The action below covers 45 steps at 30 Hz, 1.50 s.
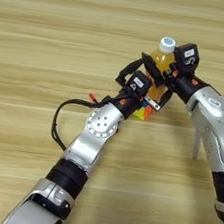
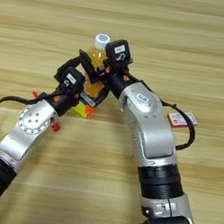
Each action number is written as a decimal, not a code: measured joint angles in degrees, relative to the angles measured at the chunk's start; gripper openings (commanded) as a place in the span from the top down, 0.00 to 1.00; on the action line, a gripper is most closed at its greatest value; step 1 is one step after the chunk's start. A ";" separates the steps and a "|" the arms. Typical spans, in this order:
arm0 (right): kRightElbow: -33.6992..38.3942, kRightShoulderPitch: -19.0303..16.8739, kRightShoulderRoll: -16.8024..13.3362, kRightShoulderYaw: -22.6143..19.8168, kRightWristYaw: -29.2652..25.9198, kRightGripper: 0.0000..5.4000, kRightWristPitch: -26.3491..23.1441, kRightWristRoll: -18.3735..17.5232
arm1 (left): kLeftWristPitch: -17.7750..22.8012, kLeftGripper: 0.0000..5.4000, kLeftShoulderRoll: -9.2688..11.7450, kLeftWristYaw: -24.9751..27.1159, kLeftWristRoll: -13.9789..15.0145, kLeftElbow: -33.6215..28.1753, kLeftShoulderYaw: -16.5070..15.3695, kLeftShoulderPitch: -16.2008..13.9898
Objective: Move the objects on the table
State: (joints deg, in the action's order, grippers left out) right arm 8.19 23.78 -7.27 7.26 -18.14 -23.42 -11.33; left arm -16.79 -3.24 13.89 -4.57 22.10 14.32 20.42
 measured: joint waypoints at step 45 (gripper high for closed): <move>5.40 -1.26 2.47 0.83 0.08 0.35 -4.70 -0.13 | -1.31 0.31 -0.35 0.41 1.08 5.38 -2.29 1.66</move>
State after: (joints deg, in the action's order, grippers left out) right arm 13.59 22.52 -4.80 8.09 -18.06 -28.12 -11.46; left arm -18.10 -3.60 14.30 -3.49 27.49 12.04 22.08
